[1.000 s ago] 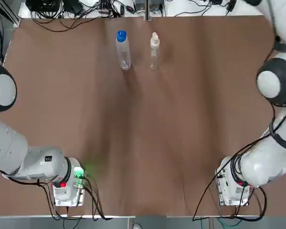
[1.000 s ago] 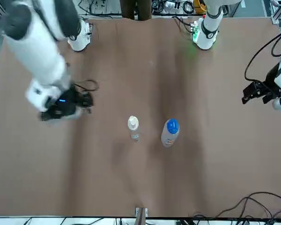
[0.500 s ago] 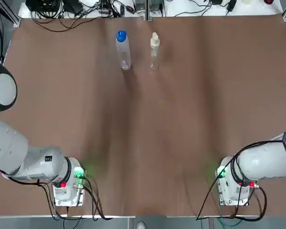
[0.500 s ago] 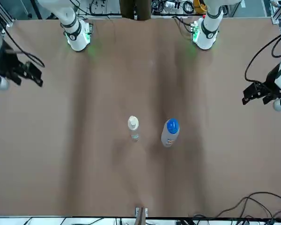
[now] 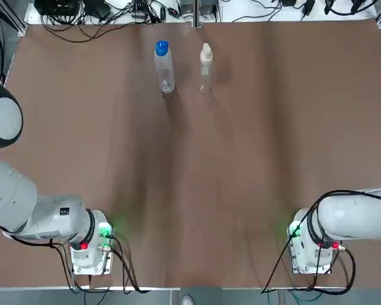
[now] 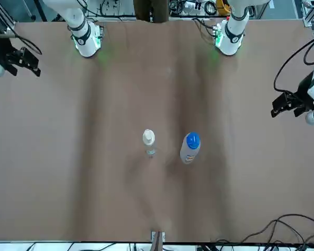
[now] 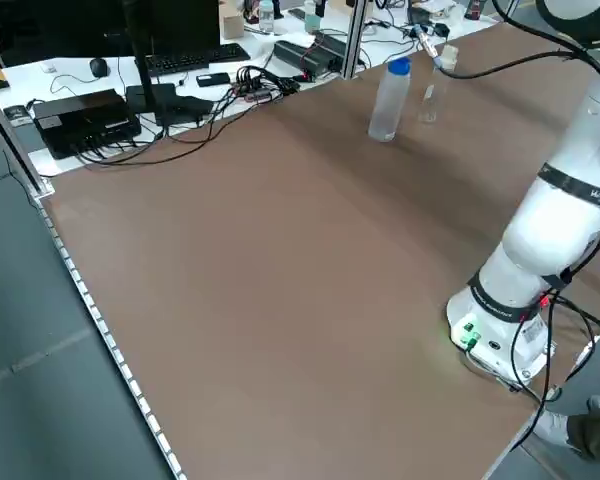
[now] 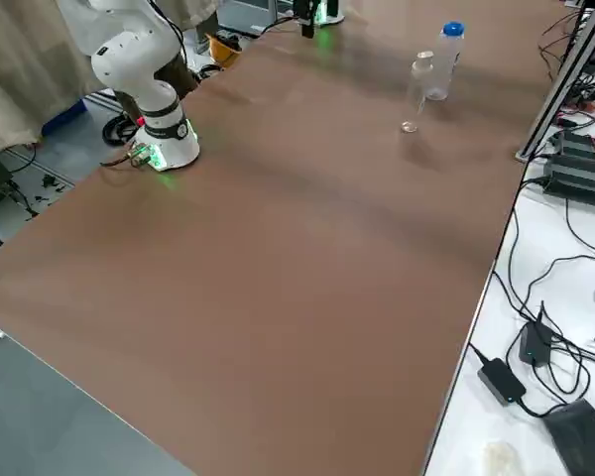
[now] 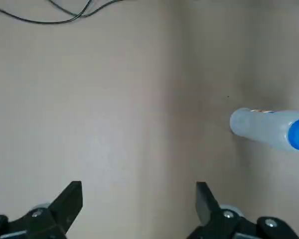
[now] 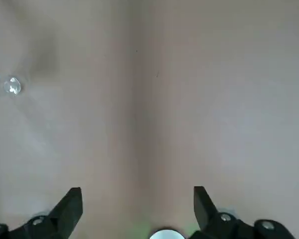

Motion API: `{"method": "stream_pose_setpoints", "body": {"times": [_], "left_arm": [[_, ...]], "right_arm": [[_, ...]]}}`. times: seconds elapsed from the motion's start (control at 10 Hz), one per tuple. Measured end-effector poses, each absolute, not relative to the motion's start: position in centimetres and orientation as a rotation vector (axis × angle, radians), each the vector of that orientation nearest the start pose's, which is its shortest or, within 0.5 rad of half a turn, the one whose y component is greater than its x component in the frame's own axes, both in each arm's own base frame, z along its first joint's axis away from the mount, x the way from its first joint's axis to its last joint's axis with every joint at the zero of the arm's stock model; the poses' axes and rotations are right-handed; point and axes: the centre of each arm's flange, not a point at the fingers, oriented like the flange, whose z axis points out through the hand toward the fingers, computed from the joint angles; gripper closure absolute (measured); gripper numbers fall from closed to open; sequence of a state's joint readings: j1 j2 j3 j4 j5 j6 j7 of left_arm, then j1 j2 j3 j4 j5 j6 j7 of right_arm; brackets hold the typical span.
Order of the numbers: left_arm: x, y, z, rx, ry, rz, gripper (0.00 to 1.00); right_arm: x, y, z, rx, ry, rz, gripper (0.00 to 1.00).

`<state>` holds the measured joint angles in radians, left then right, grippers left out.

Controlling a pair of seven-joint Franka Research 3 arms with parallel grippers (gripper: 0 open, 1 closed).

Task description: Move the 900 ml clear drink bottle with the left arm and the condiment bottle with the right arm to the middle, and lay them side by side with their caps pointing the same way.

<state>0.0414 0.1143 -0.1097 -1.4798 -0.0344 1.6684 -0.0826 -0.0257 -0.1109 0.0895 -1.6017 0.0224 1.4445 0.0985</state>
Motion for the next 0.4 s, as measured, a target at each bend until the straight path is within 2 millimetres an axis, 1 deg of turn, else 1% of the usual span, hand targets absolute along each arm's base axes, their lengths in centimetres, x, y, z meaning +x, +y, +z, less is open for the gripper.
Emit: {"method": "stream_pose_setpoints", "body": {"times": [0.2,0.4], "left_arm": [[59.89,-4.03,61.23,-3.192,-0.029,-0.128,0.0],[59.91,-4.02,61.25,-3.192,-0.029,-0.132,0.0]], "right_arm": [[50.46,4.27,65.32,-3.133,0.024,0.09,0.01],[50.4,4.94,65.28,-3.133,-0.012,0.091,0.01]]}}
